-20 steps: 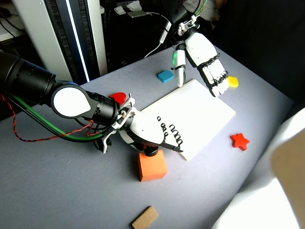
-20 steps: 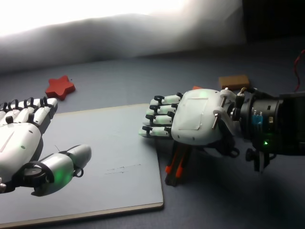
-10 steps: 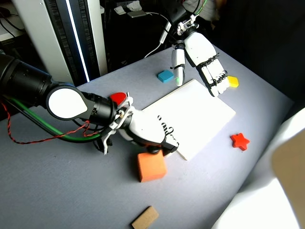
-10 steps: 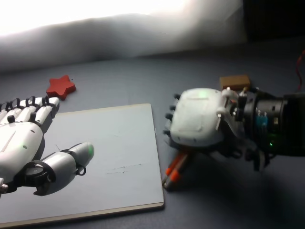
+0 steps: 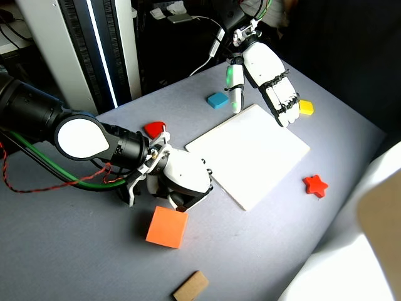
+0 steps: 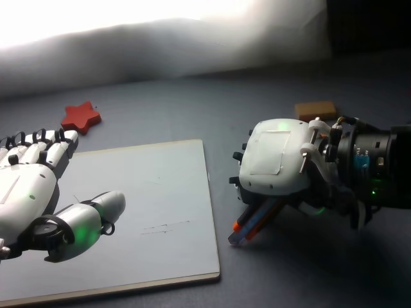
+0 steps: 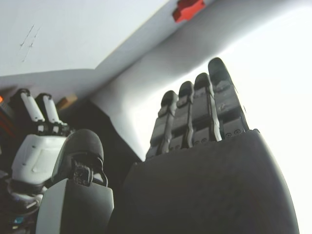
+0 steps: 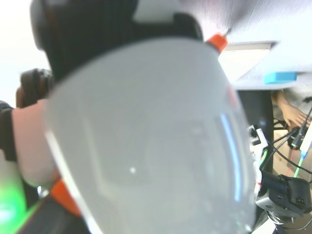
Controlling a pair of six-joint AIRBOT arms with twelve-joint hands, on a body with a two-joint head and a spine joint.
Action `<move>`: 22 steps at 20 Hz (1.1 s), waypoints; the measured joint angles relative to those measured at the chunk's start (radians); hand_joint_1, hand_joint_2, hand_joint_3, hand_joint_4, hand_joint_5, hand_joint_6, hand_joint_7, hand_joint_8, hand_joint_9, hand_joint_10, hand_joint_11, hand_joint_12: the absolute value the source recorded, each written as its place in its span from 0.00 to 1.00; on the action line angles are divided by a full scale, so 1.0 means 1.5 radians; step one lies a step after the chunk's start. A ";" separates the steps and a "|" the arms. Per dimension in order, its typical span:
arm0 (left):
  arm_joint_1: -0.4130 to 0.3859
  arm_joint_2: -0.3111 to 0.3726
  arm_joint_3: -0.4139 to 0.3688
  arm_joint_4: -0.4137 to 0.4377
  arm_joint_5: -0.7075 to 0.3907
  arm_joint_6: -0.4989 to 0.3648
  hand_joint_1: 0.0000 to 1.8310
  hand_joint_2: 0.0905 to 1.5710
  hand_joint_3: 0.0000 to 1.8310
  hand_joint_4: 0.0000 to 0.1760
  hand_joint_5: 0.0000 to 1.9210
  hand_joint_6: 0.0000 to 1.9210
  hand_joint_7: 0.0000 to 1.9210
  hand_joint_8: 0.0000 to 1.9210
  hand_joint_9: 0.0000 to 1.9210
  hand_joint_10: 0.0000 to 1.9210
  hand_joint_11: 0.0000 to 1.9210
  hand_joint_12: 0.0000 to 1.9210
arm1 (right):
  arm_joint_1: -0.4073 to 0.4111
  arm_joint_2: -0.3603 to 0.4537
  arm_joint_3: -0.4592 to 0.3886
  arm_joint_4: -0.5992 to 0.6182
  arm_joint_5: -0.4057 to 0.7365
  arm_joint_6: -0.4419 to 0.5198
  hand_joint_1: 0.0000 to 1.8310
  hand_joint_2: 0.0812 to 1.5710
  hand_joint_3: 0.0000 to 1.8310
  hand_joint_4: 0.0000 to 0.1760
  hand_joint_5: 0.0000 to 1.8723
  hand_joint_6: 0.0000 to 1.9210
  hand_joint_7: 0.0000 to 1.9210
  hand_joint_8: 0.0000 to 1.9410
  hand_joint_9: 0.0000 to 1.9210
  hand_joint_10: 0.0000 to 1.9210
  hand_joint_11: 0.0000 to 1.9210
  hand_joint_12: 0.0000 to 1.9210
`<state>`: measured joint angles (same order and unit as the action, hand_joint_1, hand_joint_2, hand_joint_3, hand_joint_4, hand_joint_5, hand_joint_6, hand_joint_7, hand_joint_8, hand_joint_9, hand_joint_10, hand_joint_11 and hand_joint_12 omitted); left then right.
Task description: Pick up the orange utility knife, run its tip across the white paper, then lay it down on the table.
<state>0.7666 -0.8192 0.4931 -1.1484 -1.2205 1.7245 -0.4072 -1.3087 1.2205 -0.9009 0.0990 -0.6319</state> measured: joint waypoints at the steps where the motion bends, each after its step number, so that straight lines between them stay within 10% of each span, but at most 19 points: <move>1: 0.000 0.000 0.002 0.002 0.001 0.000 0.00 0.81 0.00 0.00 0.00 0.00 0.01 0.00 0.00 0.00 0.00 0.19 | 0.006 0.001 0.000 0.000 0.002 0.000 0.84 0.58 0.40 1.00 0.78 1.00 0.86 1.00 0.92 1.00 0.94 1.00; 10: 0.000 0.000 0.004 0.000 0.000 0.000 0.00 0.81 0.00 0.00 0.00 0.00 0.01 0.00 0.00 0.00 0.00 0.22 | 0.066 0.005 0.000 0.043 0.033 -0.019 0.83 0.59 0.37 1.00 0.77 1.00 0.85 1.00 0.91 1.00 0.94 1.00; 18: 0.000 -0.001 0.025 -0.014 0.000 -0.001 0.00 0.81 0.00 0.00 0.00 0.00 0.00 0.00 0.00 0.00 0.00 0.19 | 0.056 -0.055 0.012 0.292 0.169 -0.344 0.83 0.61 0.34 1.00 0.77 1.00 0.85 1.00 0.90 1.00 0.93 1.00; 22: 0.000 -0.001 0.061 -0.029 0.001 -0.001 0.00 0.81 0.00 0.00 0.00 0.00 0.00 0.00 0.00 0.00 0.00 0.22 | 0.041 -0.085 0.043 0.297 0.215 -0.401 0.83 0.62 0.33 1.00 0.79 1.00 0.86 1.00 0.91 1.00 0.94 1.00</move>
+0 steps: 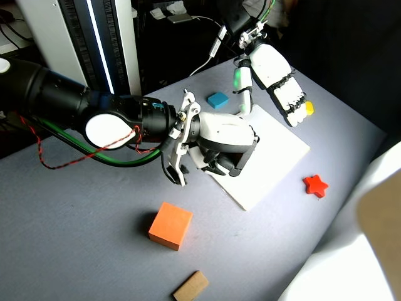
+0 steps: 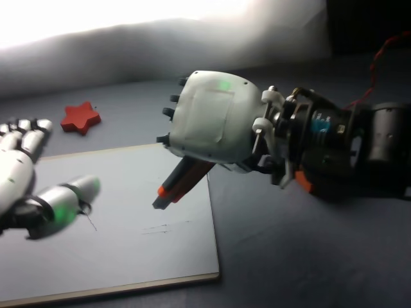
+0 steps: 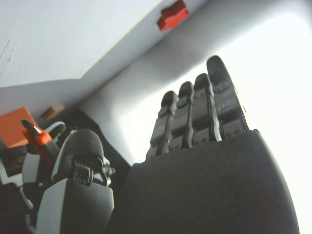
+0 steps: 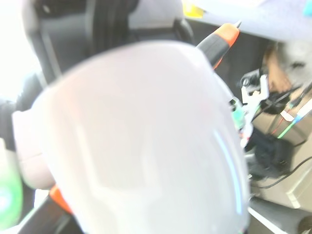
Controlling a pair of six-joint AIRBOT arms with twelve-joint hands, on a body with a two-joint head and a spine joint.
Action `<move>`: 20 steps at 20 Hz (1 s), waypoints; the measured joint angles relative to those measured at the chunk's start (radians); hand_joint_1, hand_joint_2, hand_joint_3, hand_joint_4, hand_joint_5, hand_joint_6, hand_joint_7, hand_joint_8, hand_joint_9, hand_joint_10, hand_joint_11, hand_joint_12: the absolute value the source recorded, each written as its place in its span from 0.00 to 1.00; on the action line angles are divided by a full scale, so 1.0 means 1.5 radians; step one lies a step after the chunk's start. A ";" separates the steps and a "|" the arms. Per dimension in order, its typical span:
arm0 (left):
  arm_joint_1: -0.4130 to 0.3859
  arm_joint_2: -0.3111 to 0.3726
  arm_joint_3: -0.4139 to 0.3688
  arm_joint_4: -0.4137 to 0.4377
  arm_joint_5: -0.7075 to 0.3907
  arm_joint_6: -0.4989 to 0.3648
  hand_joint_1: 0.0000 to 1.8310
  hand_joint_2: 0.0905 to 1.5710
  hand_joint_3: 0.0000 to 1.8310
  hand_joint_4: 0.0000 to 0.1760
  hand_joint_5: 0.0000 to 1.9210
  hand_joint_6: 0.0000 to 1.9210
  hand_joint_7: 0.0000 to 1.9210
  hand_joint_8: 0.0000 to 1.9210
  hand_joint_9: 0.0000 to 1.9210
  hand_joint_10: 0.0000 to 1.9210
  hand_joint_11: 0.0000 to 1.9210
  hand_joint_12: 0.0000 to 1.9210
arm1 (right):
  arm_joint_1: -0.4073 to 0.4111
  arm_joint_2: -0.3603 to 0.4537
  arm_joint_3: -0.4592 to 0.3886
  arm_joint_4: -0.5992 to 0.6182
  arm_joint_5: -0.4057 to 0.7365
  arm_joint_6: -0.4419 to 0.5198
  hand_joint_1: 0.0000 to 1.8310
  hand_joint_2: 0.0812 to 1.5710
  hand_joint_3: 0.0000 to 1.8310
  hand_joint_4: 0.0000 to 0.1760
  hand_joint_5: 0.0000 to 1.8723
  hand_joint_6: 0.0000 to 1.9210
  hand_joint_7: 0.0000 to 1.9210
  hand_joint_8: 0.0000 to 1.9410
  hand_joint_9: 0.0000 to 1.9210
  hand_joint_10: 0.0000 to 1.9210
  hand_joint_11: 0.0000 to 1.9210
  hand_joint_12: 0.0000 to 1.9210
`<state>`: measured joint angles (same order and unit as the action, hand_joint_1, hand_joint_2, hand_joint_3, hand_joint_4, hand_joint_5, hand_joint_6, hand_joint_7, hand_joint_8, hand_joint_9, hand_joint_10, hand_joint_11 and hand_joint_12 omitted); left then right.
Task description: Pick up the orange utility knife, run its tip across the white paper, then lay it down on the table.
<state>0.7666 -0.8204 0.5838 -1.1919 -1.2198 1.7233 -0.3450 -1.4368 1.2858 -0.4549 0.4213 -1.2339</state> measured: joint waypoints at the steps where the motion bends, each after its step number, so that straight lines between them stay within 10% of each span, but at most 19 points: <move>1: 0.000 0.000 0.014 -0.007 -0.001 -0.001 0.01 0.81 0.00 0.00 0.00 0.00 0.00 0.00 0.00 0.00 0.00 0.21 | -0.007 -0.012 0.011 -0.001 0.017 -0.015 0.83 0.62 0.33 1.00 0.78 1.00 0.87 1.00 0.91 1.00 0.94 1.00; 10: -0.007 0.006 0.101 -0.060 0.005 0.020 0.00 0.81 0.00 0.00 0.00 0.00 0.00 0.00 0.00 0.00 0.00 0.20 | -0.027 -0.139 0.196 -0.100 0.130 -0.068 0.84 0.61 0.33 1.00 0.75 1.00 0.86 1.00 0.90 1.00 0.93 1.00; 20: 0.003 0.006 0.109 -0.063 0.014 0.020 0.01 0.81 0.00 0.00 0.00 0.00 0.00 0.00 0.00 0.00 0.00 0.18 | -0.027 -0.190 0.248 -0.179 0.148 -0.030 0.84 0.60 0.34 1.00 0.78 1.00 0.87 1.00 0.91 1.00 0.94 1.00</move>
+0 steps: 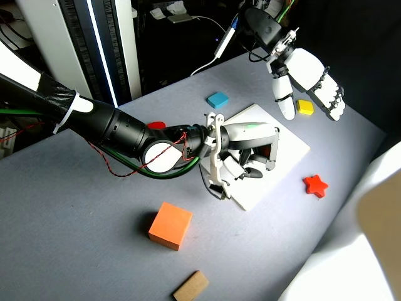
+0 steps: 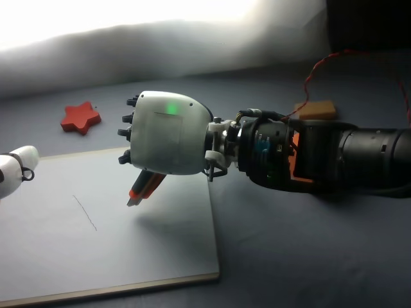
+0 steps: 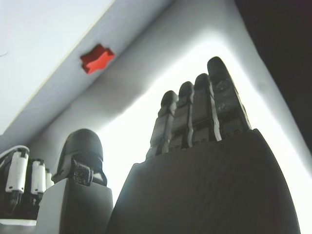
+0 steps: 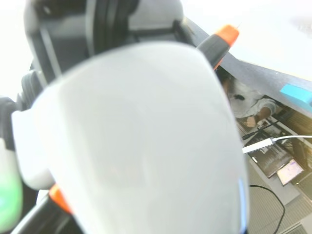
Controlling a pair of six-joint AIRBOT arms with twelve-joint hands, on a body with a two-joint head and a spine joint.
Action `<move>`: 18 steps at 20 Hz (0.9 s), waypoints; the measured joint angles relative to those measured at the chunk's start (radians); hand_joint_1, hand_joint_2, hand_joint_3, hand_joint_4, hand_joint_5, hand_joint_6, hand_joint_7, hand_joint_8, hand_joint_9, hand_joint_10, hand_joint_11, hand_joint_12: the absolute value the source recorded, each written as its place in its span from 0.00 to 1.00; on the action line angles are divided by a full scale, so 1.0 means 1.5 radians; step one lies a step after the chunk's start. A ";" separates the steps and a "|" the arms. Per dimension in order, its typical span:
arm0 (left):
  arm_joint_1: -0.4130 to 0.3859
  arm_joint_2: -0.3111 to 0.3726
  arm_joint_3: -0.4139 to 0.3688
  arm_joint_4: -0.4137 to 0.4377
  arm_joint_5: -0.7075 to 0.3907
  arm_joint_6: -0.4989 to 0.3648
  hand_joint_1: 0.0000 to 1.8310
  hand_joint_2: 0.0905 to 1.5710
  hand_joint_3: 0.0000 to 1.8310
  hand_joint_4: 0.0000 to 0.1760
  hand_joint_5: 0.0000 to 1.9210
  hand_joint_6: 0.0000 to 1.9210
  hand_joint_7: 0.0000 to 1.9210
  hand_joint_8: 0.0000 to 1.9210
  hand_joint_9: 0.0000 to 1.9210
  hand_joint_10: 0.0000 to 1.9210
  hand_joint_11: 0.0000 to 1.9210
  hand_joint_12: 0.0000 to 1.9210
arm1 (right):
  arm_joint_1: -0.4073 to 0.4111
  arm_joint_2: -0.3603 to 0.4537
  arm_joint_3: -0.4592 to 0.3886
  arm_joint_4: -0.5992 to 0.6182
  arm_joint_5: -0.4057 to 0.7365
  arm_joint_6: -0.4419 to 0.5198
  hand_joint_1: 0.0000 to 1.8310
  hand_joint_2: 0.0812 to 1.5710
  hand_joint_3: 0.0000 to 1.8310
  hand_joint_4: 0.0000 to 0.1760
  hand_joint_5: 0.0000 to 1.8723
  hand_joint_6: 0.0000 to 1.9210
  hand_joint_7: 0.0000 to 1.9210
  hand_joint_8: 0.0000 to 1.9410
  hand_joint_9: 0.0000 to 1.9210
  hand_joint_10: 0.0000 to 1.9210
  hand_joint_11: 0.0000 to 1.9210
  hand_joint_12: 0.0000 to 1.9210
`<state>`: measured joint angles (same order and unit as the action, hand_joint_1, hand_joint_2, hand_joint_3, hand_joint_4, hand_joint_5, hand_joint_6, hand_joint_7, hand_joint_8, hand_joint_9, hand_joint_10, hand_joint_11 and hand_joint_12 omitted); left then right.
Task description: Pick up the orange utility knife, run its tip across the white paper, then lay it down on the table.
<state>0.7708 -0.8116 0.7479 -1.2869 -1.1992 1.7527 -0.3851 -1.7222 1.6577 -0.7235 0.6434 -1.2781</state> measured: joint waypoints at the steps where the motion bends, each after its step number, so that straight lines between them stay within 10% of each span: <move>1: -0.002 0.000 0.000 0.000 0.001 0.000 0.01 0.81 0.00 0.00 0.00 0.00 0.00 0.00 0.00 0.00 0.00 0.19 | 0.000 -0.003 0.002 -0.003 0.000 0.001 0.84 0.60 0.34 1.00 0.79 1.00 0.87 1.00 0.92 1.00 0.95 1.00; 18: -0.014 0.000 -0.008 -0.003 0.001 0.005 0.00 0.81 0.00 0.00 0.00 0.00 0.00 0.00 0.00 0.00 0.00 0.16 | -0.001 -0.012 0.065 -0.164 0.104 0.012 0.83 0.61 0.34 1.00 0.78 1.00 0.86 1.00 0.91 1.00 0.94 1.00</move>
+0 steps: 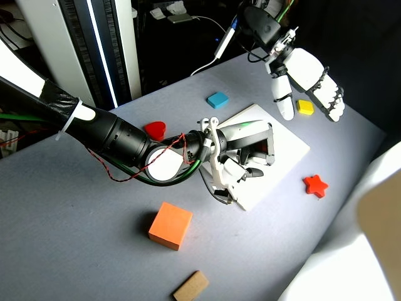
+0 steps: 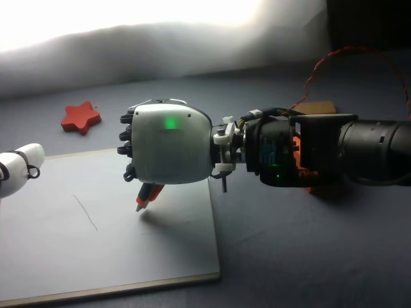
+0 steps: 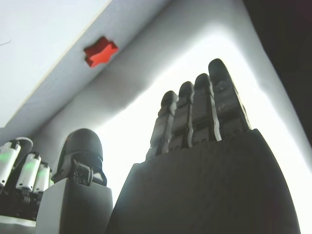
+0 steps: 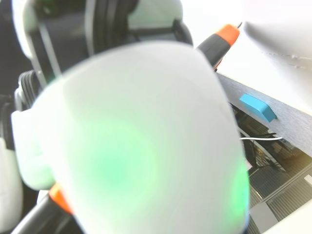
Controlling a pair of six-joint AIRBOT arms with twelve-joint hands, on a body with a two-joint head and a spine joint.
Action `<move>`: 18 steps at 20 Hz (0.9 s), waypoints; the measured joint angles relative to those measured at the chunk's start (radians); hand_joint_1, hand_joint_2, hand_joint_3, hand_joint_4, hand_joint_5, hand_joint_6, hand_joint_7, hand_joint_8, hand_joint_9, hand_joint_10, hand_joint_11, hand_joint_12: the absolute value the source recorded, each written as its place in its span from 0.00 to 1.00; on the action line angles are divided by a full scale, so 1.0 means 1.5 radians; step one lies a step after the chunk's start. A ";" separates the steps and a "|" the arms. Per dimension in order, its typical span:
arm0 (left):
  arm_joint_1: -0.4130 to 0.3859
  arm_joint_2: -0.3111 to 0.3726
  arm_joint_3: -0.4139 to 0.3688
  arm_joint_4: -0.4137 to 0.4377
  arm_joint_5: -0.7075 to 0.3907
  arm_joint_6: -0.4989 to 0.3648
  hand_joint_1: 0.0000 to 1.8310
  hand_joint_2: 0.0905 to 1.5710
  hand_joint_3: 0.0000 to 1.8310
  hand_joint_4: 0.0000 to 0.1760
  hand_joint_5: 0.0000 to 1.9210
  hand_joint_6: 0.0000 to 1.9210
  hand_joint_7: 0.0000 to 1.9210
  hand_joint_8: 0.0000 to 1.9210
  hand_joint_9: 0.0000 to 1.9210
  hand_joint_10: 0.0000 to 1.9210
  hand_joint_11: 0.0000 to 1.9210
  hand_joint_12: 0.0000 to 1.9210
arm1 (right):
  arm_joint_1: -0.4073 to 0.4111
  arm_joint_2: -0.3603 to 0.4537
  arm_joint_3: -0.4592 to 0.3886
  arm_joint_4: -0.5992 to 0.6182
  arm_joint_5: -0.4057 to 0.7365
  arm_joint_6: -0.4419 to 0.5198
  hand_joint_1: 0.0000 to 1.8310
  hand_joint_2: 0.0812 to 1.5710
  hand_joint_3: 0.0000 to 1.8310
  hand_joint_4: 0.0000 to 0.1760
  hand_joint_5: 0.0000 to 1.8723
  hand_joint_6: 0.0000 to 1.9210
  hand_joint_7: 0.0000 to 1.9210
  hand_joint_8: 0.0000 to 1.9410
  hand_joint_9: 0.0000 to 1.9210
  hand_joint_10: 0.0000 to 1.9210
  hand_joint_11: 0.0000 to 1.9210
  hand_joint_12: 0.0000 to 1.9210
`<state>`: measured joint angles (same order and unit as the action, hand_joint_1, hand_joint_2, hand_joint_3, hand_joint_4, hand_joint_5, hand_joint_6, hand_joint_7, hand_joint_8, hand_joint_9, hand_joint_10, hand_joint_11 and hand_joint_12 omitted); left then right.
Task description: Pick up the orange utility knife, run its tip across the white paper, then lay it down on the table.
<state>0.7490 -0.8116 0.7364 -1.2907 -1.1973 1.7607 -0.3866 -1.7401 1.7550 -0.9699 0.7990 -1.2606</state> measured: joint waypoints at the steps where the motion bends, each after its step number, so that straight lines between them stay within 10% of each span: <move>1: 0.000 0.000 0.000 -0.001 0.000 0.000 0.00 0.81 0.00 0.00 0.00 0.00 0.00 0.00 0.00 0.00 0.00 0.16 | -0.003 0.002 0.002 0.001 0.005 0.000 0.83 0.61 0.34 1.00 0.79 1.00 0.86 1.00 0.91 1.00 0.94 1.00; 18: 0.000 0.000 -0.001 -0.003 -0.003 0.008 0.00 0.81 0.00 0.00 0.00 0.00 0.00 0.00 0.00 0.00 0.00 0.23 | -0.033 0.049 0.030 -0.033 0.106 0.011 0.84 0.60 0.35 1.00 0.80 1.00 0.87 1.00 0.92 1.00 0.94 1.00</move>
<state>0.7486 -0.8116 0.7349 -1.2949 -1.2018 1.7725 -0.4355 -1.6669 1.8004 -1.0199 0.9585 -1.2446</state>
